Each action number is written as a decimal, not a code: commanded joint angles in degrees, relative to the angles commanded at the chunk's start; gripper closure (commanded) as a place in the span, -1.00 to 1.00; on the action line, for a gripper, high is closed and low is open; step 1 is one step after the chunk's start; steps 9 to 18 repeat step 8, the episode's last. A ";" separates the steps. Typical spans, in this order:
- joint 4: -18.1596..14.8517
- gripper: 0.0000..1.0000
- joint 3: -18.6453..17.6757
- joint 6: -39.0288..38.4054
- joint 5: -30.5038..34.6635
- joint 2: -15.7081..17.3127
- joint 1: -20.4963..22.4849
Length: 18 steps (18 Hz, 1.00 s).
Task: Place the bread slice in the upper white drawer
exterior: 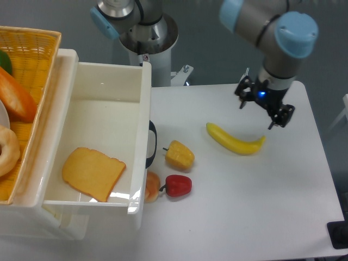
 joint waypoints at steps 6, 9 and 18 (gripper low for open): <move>2.03 -1.00 1.05 0.09 -0.09 -4.04 2.28; 1.94 -1.00 2.28 0.26 -0.09 -5.18 2.64; 1.94 -1.00 2.28 0.26 -0.09 -5.18 2.64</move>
